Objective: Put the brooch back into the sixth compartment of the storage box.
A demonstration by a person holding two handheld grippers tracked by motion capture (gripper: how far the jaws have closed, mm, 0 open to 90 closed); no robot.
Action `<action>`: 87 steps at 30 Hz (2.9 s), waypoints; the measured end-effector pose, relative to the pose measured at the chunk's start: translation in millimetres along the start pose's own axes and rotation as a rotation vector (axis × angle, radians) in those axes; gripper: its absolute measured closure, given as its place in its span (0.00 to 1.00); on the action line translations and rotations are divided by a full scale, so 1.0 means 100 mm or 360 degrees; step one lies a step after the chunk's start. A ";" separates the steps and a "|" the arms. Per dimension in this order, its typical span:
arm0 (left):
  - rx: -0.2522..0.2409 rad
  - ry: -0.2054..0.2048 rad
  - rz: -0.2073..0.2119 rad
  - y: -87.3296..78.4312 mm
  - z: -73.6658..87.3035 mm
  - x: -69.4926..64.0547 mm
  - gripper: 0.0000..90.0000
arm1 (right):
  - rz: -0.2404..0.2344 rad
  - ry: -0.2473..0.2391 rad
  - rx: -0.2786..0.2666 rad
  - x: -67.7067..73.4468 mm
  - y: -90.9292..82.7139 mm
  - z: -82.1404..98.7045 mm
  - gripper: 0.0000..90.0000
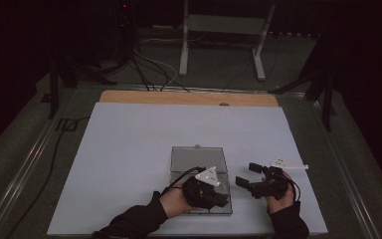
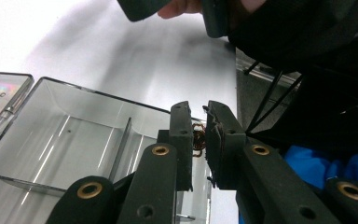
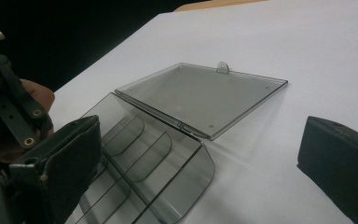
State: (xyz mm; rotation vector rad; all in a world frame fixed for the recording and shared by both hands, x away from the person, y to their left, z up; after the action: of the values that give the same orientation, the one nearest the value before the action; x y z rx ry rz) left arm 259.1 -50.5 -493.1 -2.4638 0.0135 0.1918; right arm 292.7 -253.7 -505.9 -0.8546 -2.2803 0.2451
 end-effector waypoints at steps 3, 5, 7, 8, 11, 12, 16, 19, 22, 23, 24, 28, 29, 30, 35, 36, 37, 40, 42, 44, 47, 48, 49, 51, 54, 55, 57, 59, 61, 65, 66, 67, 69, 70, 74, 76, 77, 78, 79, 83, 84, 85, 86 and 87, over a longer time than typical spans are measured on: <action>0.0026 -0.0006 -0.0015 0.04 0.02 0.02 0.93 | -0.0004 0.0003 -0.0001 0.00 0.00 0.00 0.00; 0.0044 -0.0021 -0.0014 0.06 0.03 0.03 0.93 | -0.0005 0.0001 0.0001 0.00 0.00 0.00 0.00; 0.0063 -0.0036 -0.0009 0.08 0.04 0.03 0.93 | -0.0002 0.0000 0.0002 0.00 0.00 0.00 0.00; 0.0067 -0.0040 -0.0008 0.09 0.04 0.03 0.93 | -0.0001 0.0001 0.0000 0.00 0.00 0.00 0.00; 0.0105 -0.0051 -0.0040 0.09 0.05 0.04 0.93 | -0.0002 0.0005 -0.0002 -0.01 0.00 0.00 0.00; 0.0105 -0.0051 -0.0040 0.09 0.05 0.04 0.93 | -0.0002 0.0005 -0.0001 -0.01 0.00 0.00 0.00; 0.0139 -0.0055 -0.0064 0.10 0.07 0.05 0.93 | 0.0000 0.0000 0.0002 0.00 0.01 0.00 0.00; 0.0141 -0.0061 -0.0061 0.10 0.07 0.05 0.93 | 0.0005 0.0001 0.0004 -0.01 0.00 0.00 0.00; 0.0135 -0.0047 -0.0085 0.10 0.06 0.05 0.93 | 0.0004 0.0001 0.0003 -0.01 0.00 0.00 0.00; 0.0135 -0.0047 -0.0085 0.10 0.06 0.05 0.93 | 0.0005 0.0001 0.0003 -0.01 0.00 0.00 0.00; 0.0123 -0.0043 -0.0087 0.09 0.05 0.05 0.93 | 0.0006 -0.0001 0.0005 -0.01 0.01 0.00 0.00; 0.0094 -0.0037 -0.0098 0.08 0.04 0.04 0.90 | 0.0007 -0.0001 0.0007 -0.01 0.01 0.00 0.00; 0.0096 -0.0042 -0.0108 0.08 0.03 0.04 0.86 | 0.0006 0.0000 0.0006 -0.01 0.01 0.00 0.00; 0.0092 -0.0041 -0.0113 0.08 0.03 0.04 0.86 | 0.0007 0.0000 0.0006 -0.01 0.01 0.00 0.00; 0.0082 -0.0061 -0.0187 0.04 0.02 0.07 0.67 | 0.0007 -0.0005 0.0005 0.00 0.00 0.00 0.00; 0.0086 -0.0071 -0.0200 0.03 0.02 0.08 0.64 | 0.0007 -0.0005 0.0004 0.00 0.01 0.00 0.00; 0.0086 -0.0071 -0.0200 0.03 0.02 0.08 0.60 | 0.0007 -0.0005 0.0005 -0.01 0.01 0.00 0.00; 0.0088 -0.0083 -0.0236 0.01 0.02 0.10 0.49 | 0.0005 -0.0004 0.0004 0.00 0.00 0.00 0.00; 0.0076 -0.0093 -0.0237 0.00 0.01 0.10 0.38 | 0.0005 -0.0007 0.0003 0.00 0.00 0.00 0.00; 0.0075 -0.0108 -0.0232 -0.02 0.01 0.11 0.22 | 0.0004 -0.0004 0.0002 0.00 0.00 0.00 0.00; 0.0070 -0.0113 -0.0212 -0.05 0.00 0.10 0.18 | 0.0003 -0.0005 0.0003 0.00 0.00 0.00 0.00; 0.0061 -0.0120 -0.0220 -0.06 -0.01 0.10 0.15 | 0.0003 -0.0008 0.0003 0.00 0.00 0.00 0.00; 0.0056 -0.0121 -0.0219 -0.07 -0.01 0.11 0.13 | 0.0003 -0.0009 0.0004 0.00 0.00 0.00 0.00; 0.0041 -0.0128 -0.0222 -0.10 -0.02 0.12 0.11 | 0.0003 -0.0009 0.0003 0.01 0.00 0.00 0.00; 0.0045 -0.0134 -0.0213 -0.15 -0.02 0.13 0.03 | 0.0002 -0.0009 0.0002 0.01 0.00 0.00 0.00; 0.0032 -0.0138 -0.0204 -0.16 -0.02 0.14 0.03 | 0.0002 -0.0011 0.0002 0.01 0.00 0.00 0.00; 0.0021 -0.0154 -0.0210 -0.19 -0.02 0.16 0.02 | 0.0002 -0.0011 0.0002 0.01 0.00 0.00 0.00; 0.0002 -0.0152 -0.0204 -0.23 -0.01 0.18 0.02 | 0.0002 -0.0011 0.0003 0.01 0.00 0.00 0.00; -0.0022 -0.0148 -0.0190 -0.26 -0.01 0.19 0.02 | 0.0003 -0.0012 0.0003 0.01 0.00 0.00 0.00; -0.0047 -0.0157 -0.0206 -0.35 -0.01 0.23 0.02 | 0.0003 -0.0010 0.0004 0.01 0.00 0.00 0.00; -0.0053 -0.0155 -0.0213 -0.37 -0.01 0.24 0.02 | 0.0003 -0.0010 0.0004 0.01 0.00 0.00 0.00; -0.0057 -0.0153 -0.0223 -0.39 -0.01 0.25 0.02 | 0.0003 -0.0010 0.0004 0.01 0.00 0.00 0.00; -0.0060 -0.0161 -0.0242 -0.43 -0.01 0.27 0.02 | 0.0002 -0.0009 0.0004 0.01 0.00 0.00 0.00; -0.0063 -0.0168 -0.0251 -0.45 -0.01 0.28 0.02 | 0.0002 -0.0009 0.0004 0.01 0.00 0.00 0.00; -0.0064 -0.0166 -0.0293 -0.53 0.00 0.33 0.02 | 0.0003 -0.0009 0.0004 0.01 0.00 0.00 0.00; -0.0069 -0.0167 -0.0309 -0.57 0.00 0.35 0.02 | 0.0003 -0.0009 0.0004 0.01 0.00 0.00 0.00; -0.0069 -0.0175 -0.0321 -0.59 0.00 0.36 0.02 | 0.0003 -0.0008 0.0004 0.01 0.00 0.00 0.00; -0.0072 -0.0181 -0.0327 -0.61 0.00 0.37 0.02 | 0.0003 -0.0008 0.0004 0.01 0.00 0.00 0.00; -0.0077 -0.0186 -0.0325 -0.63 0.00 0.38 0.02 | 0.0004 -0.0007 0.0005 0.01 0.00 0.00 0.00; -0.0092 -0.0208 -0.0359 -0.70 0.02 0.44 0.02 | 0.0003 -0.0009 0.0003 0.01 0.00 0.00 0.00; -0.0096 -0.0214 -0.0368 -0.71 0.02 0.45 0.02 | 0.0003 -0.0009 0.0003 0.01 0.00 0.00 0.00; -0.0098 -0.0215 -0.0371 -0.73 0.03 0.46 0.02 | 0.0003 -0.0009 0.0002 0.01 0.00 0.00 0.00; -0.0100 -0.0221 -0.0382 -0.74 0.03 0.47 0.02 | 0.0003 -0.0009 0.0002 0.01 0.00 0.00 0.00; -0.0099 -0.0219 -0.0386 -0.76 0.03 0.48 0.02 | 0.0003 -0.0008 0.0003 0.01 0.00 0.00 0.00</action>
State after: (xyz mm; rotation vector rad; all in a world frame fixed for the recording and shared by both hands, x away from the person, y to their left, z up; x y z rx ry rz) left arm 310.1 12.8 -455.6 -2.4825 -0.3530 0.2582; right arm 292.2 -252.9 -505.5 -0.8561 -2.2841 0.2502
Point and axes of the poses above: each handheld gripper's, and its own axes: y roughly forward along the jaws, z roughly out of its underside, x roughly to its left, the point moved 4 cm from there along y, roughly forward along the jaws, and after that the axes turned 9 degrees about y, right-handed, at the moved point
